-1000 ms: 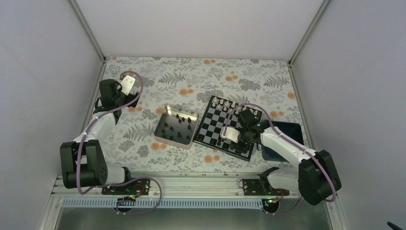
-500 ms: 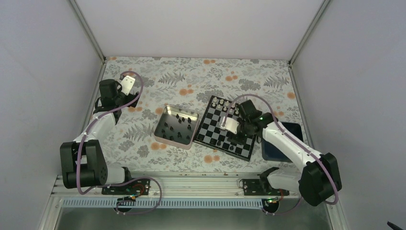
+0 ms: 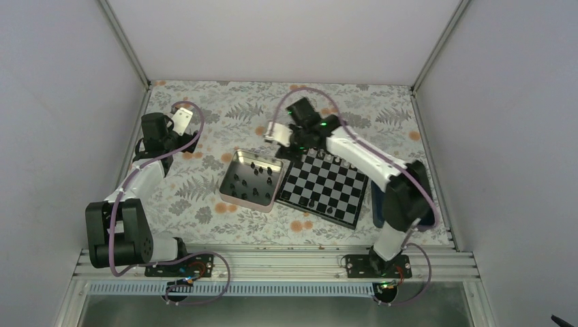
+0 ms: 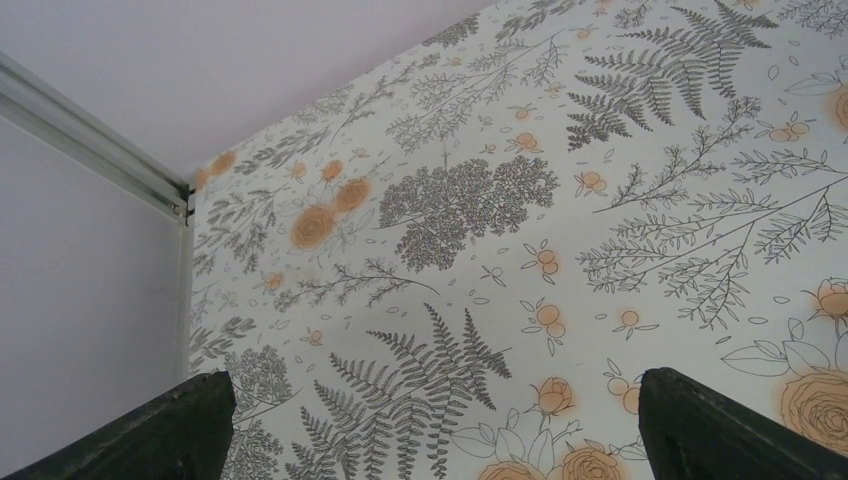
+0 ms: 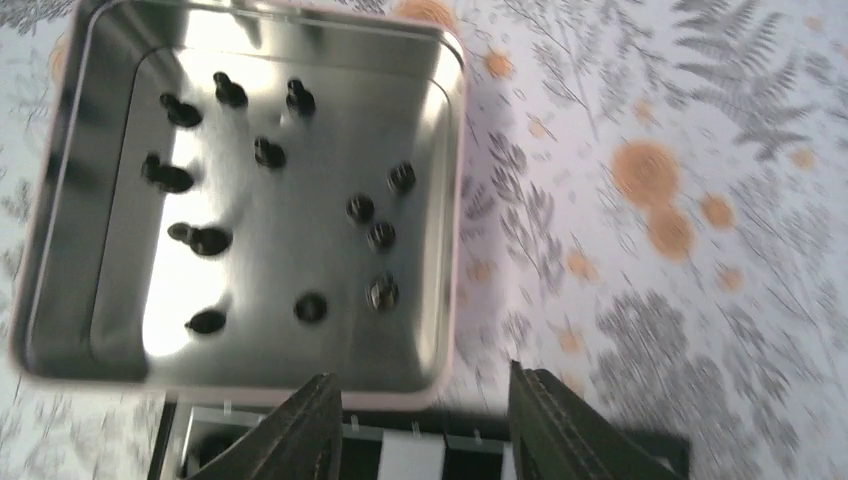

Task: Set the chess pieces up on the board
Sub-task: Pick up the chess piece from the storage box.

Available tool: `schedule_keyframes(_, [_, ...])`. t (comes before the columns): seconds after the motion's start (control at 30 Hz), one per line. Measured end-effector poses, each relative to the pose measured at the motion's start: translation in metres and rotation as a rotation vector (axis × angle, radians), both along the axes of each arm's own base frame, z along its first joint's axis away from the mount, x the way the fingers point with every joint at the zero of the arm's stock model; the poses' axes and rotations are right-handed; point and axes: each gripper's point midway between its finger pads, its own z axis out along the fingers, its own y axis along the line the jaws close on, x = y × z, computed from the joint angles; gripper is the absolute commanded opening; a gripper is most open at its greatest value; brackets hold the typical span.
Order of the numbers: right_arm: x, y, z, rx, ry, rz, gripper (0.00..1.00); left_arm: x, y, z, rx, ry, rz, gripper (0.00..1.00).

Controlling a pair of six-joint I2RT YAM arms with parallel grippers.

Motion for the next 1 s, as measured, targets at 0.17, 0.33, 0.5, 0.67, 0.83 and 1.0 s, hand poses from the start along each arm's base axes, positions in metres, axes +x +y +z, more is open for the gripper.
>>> schedule_keyframes(0.17, [0.005, 0.061, -0.043, -0.067, 0.059, 0.049, 0.37, 0.0, -0.001, 0.0, -0.003, 0.0, -0.005, 1.0])
schedule_keyframes(0.33, [0.004, 0.072, -0.087, -0.153, 0.123, 0.025, 0.31, 0.0, -0.002, 0.0, -0.005, 0.0, -0.009, 1.0])
schedule_keyframes(0.5, [0.008, 0.063, -0.098, -0.202, 0.131, -0.026, 0.31, 0.0, -0.002, 0.0, -0.007, -0.001, -0.012, 1.0])
schedule_keyframes(0.67, [0.011, 0.059, -0.1, -0.219, 0.123, -0.057, 0.3, 0.0, -0.003, 0.0, -0.01, -0.001, -0.016, 1.0])
schedule_keyframes(0.83, [0.011, 0.057, -0.108, -0.239, 0.134, -0.066, 0.29, 0.0, -0.003, 0.0, -0.01, -0.001, -0.016, 1.0])
schedule_keyframes(1.0, [0.009, 0.054, -0.122, -0.267, 0.159, -0.065, 0.28, 0.0, -0.003, 0.0, -0.01, -0.001, -0.016, 1.0])
